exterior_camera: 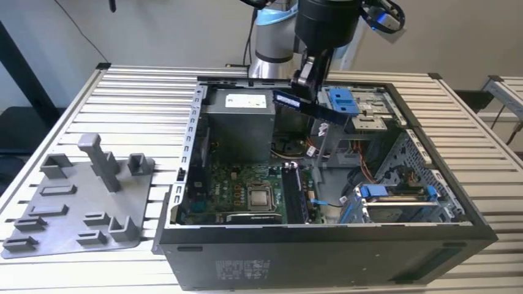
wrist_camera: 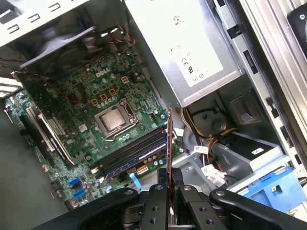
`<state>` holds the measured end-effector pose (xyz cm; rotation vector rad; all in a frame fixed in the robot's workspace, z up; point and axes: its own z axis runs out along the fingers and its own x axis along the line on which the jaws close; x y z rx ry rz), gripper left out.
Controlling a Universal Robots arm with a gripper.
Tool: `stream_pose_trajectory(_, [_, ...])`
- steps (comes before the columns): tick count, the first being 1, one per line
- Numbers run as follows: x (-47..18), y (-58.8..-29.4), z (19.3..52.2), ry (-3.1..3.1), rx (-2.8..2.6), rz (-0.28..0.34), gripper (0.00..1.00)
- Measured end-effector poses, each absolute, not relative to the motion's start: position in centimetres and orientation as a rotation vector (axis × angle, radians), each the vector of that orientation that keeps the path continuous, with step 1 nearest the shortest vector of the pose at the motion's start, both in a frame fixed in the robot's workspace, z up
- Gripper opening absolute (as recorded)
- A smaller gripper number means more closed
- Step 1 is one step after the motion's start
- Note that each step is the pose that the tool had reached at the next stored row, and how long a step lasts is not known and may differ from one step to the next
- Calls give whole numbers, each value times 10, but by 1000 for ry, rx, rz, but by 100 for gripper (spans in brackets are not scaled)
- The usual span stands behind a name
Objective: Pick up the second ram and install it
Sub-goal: 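Insert the second ram into the second slot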
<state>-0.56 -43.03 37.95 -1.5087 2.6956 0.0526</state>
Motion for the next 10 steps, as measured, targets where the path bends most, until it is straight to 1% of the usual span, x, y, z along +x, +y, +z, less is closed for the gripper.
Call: stream_pose_trajectory(10, [-6,-430,378,2780,-1344,48,14])
